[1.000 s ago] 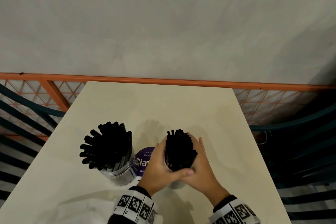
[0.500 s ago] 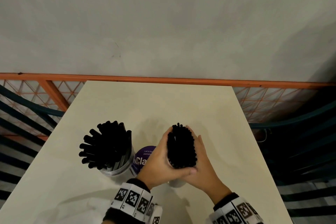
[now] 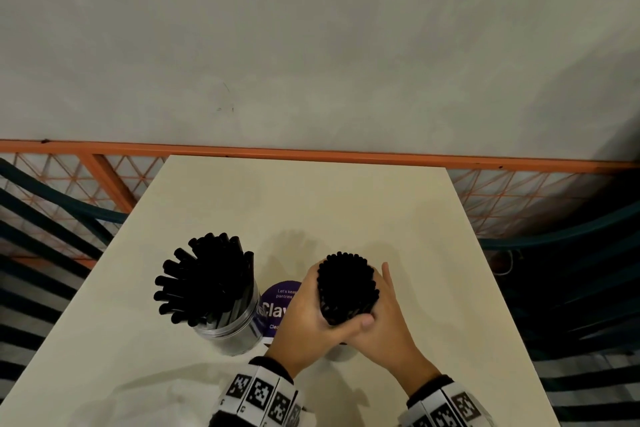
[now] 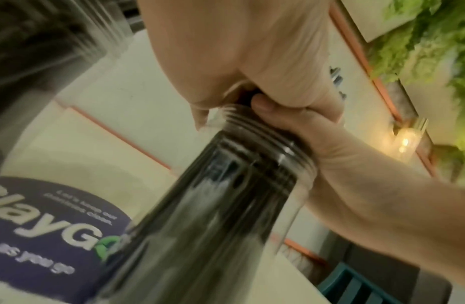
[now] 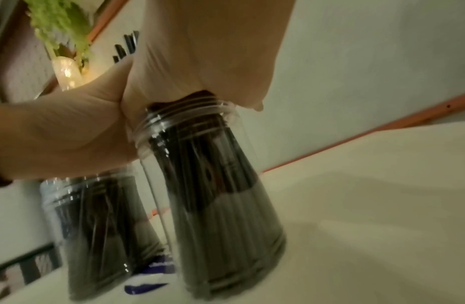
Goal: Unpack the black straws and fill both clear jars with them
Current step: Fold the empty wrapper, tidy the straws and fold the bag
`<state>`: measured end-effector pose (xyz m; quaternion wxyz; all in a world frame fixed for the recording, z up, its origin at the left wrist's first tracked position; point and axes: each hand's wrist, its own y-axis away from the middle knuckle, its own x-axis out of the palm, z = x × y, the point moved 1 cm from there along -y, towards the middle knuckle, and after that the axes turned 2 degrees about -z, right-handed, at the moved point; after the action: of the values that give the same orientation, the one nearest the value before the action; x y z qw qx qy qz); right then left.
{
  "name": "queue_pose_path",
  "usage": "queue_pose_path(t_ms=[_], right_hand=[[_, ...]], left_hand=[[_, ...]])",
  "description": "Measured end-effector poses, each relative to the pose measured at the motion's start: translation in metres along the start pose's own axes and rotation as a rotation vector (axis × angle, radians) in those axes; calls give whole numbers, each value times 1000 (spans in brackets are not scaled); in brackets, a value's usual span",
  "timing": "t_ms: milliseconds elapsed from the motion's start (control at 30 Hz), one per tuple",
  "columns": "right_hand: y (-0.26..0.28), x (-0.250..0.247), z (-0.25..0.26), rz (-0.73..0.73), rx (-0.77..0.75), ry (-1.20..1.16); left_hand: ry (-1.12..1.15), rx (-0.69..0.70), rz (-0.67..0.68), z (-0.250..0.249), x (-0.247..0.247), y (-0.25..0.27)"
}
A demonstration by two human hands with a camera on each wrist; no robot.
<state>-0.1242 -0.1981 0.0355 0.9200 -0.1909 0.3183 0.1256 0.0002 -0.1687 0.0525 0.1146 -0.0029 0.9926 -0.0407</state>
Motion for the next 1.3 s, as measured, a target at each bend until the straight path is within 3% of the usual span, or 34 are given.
queue_pose_path(t_ms=[167, 300, 400, 467, 567, 667, 733, 800, 933, 1067, 1167, 1300], right_hand=[[7, -5, -8, 42, 88, -105], [36, -19, -15, 6, 350, -276], [69, -18, -26, 42, 508, -204], [84, -11, -27, 195, 528, -90], [89, 5, -4, 373, 481, -73], [75, 27, 37, 400, 357, -135], [60, 37, 64, 340, 245, -150], [45, 45, 83, 257, 212, -195], [13, 61, 98, 205, 227, -274], [-18, 83, 98, 201, 207, -319], [-33, 98, 94, 207, 180, -372], [-45, 104, 94, 231, 171, -560]], left_hand=[[-23, -40, 45, -1, -5, 0], [-61, -78, 84, 2, -28, 28], [-164, -142, 47, 6, -51, 59], [-175, -51, -85, 0, -63, 74], [-221, 137, -429, -11, -79, 88], [-193, 140, -722, -11, -100, 94], [-150, 97, -805, -6, -114, 93], [-121, 39, -762, 1, -126, 88], [-14, -65, -451, 14, -144, 70], [-88, -111, -193, 18, -158, 49], [-58, -100, -156, 16, -159, 35], [111, -61, -231, 19, -154, 27]])
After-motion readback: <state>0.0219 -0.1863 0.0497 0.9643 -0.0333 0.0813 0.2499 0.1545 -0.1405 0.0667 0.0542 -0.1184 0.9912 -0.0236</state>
